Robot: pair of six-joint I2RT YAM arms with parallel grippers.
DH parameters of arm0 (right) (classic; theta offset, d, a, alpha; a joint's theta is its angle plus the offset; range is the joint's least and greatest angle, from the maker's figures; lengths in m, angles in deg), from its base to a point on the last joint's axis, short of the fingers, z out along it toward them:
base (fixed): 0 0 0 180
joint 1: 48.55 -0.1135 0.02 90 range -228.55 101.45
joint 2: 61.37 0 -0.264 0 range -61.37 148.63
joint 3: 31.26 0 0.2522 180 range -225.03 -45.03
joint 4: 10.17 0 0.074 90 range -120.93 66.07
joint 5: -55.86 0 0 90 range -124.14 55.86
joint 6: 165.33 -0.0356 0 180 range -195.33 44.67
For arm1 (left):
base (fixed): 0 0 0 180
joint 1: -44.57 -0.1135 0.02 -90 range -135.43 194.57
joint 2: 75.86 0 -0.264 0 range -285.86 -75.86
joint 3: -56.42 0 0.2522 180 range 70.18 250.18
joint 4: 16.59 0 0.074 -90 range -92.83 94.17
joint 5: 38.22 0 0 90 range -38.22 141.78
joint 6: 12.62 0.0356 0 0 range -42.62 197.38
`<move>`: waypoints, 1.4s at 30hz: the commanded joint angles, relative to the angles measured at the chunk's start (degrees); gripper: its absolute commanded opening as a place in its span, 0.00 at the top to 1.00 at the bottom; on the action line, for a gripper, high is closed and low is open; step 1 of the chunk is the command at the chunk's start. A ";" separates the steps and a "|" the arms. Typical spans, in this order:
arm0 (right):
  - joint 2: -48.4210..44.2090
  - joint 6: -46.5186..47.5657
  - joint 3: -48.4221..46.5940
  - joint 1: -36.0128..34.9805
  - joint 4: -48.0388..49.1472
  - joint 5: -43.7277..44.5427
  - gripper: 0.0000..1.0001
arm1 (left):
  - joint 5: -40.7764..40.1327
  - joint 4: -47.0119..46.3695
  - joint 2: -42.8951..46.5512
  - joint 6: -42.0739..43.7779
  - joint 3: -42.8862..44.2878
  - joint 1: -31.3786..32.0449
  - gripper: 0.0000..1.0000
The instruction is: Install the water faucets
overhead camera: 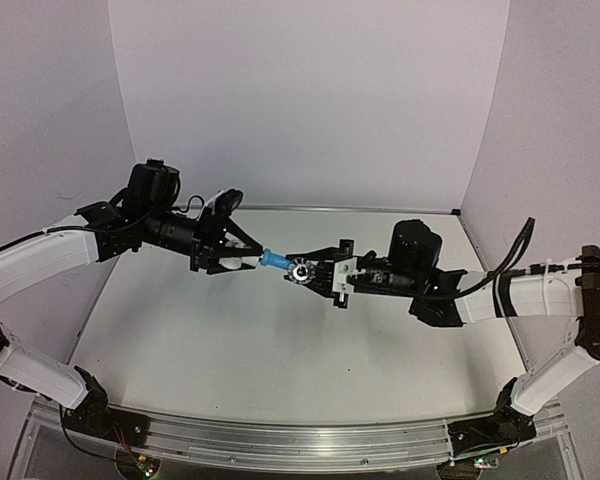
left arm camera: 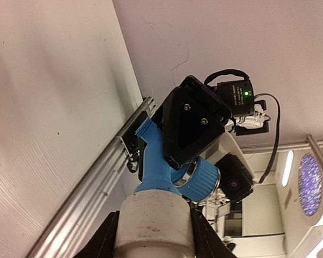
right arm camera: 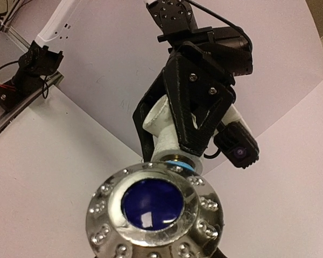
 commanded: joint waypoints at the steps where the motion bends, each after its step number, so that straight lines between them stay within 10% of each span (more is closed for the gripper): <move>1: -0.78 -14.06 -4.42 -2.93 -2.64 1.70 1.00 | -8.40 -4.93 -0.77 20.31 4.79 6.55 1.00; 35: 2.12 -86.76 -23.52 5.42 -12.79 -11.82 1.00 | -4.84 -2.45 9.20 157.87 2.10 7.88 1.00; 42: 0.10 -91.61 -24.09 5.73 -13.53 -7.93 1.00 | -15.31 -1.24 10.21 161.39 1.46 7.77 1.00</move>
